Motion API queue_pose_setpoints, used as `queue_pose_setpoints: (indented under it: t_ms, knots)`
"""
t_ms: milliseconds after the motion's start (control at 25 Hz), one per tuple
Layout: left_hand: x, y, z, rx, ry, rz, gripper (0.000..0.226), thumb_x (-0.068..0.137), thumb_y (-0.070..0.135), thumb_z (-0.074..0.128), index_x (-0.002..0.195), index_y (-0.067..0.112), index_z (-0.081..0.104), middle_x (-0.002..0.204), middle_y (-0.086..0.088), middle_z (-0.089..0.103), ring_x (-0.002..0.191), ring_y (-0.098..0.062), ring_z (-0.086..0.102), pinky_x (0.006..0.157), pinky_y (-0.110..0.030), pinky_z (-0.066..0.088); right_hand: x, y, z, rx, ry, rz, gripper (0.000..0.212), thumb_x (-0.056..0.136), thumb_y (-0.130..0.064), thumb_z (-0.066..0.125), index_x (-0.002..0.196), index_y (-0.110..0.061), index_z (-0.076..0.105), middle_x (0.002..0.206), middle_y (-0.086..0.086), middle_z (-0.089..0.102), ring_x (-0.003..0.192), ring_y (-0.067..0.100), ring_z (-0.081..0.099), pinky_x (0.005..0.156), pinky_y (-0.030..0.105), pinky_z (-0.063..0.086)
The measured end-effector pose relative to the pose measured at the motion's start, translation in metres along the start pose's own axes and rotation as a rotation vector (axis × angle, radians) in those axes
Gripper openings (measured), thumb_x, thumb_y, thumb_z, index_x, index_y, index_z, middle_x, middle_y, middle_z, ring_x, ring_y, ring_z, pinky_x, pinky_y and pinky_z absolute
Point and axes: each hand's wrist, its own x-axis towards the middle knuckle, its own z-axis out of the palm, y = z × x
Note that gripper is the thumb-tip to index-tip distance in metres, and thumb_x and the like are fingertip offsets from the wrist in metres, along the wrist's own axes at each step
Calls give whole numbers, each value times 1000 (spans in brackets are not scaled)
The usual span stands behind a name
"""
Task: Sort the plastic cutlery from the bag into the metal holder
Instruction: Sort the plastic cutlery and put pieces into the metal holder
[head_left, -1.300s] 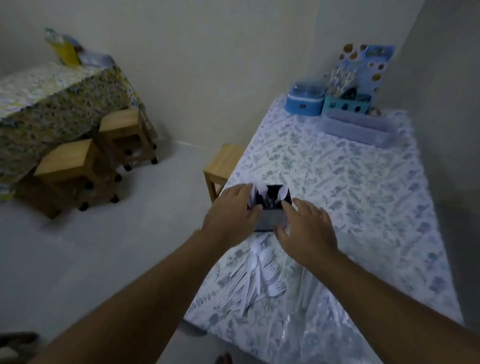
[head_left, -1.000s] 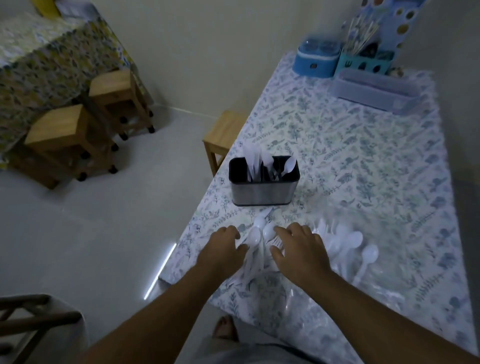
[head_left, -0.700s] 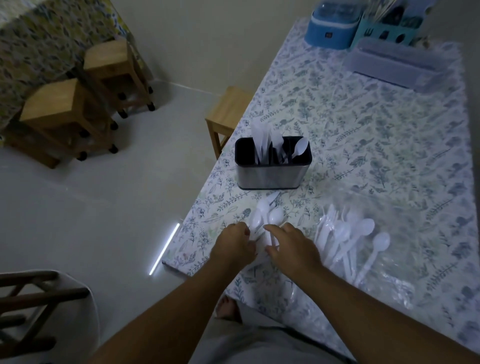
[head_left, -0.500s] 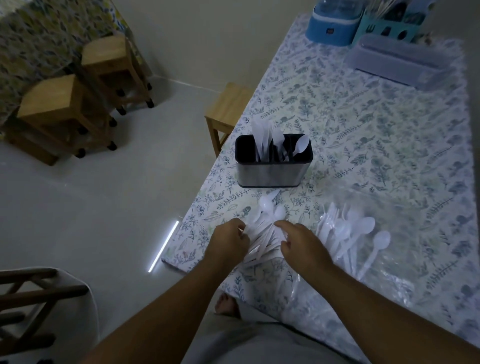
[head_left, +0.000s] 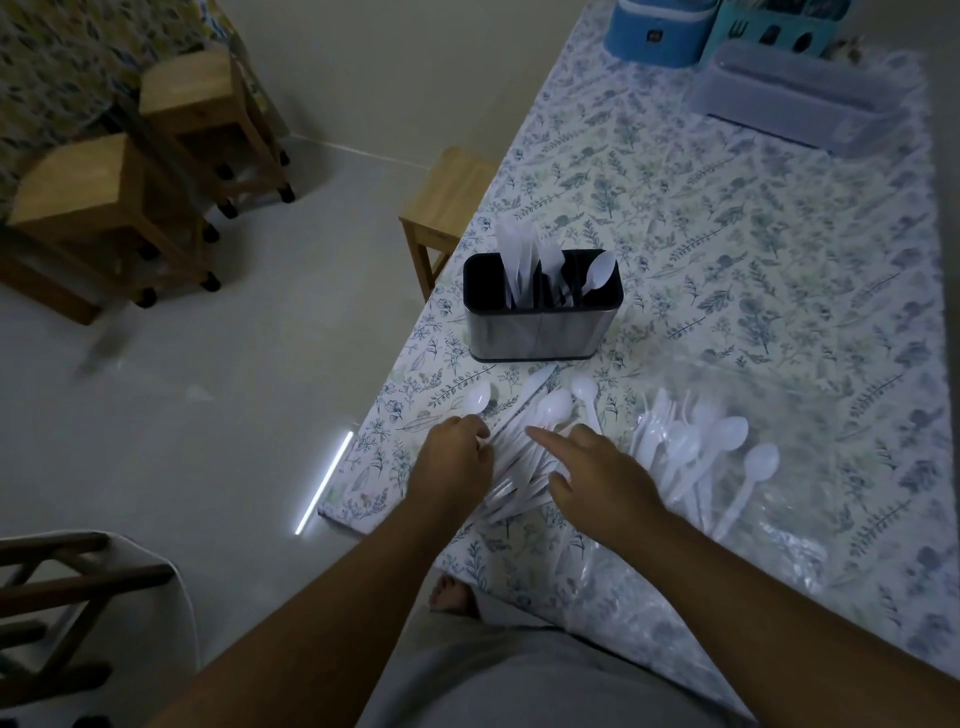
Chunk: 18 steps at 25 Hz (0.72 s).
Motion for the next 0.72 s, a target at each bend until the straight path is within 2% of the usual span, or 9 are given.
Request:
queue_pose_setpoints:
  t_ms: [80,200,280,400,600,720]
  knots:
    - [0,2,3,-20,-45,-15,15,94,17,63,106,11,69,99,-8,66,82,-17,58,70,-26,47,5,-5,8,-107,-44,-58,60,97,-31,51,154,-42,34,122,2,53,109,23,55,83,37,48]
    - [10,6,2,-25,-75,-19,21,92,17,63,110,8,67,105,-10,64,89,-22,62,72,-26,47,2,1,17,-134,-13,1,53,96,-33,51,149,-34,46,131,5,57,116,26,55,90,41,49]
    - [18,12,1,-11,-98,-5,26,90,21,63,112,7,66,103,-9,64,90,-23,63,70,-26,47,-3,10,19,-103,38,55,47,96,-31,51,143,-27,55,132,4,60,119,25,57,90,41,51]
    - [20,19,5,34,-166,14,26,87,28,67,104,9,65,90,-3,59,81,-18,59,64,-25,41,-9,19,19,-30,56,91,44,97,-29,52,140,-24,58,124,2,61,116,22,57,89,38,52]
    - [20,20,7,96,-191,-35,28,82,24,70,104,8,65,95,-5,66,88,-22,65,65,-26,45,-14,23,14,161,73,198,42,97,-29,55,138,-24,59,120,3,58,115,22,58,91,40,54]
    - [18,21,8,101,-196,-46,29,78,23,72,102,8,64,92,-4,64,85,-21,64,64,-26,47,-15,21,11,245,115,203,37,96,-27,56,132,-24,64,117,2,57,110,22,62,89,43,56]
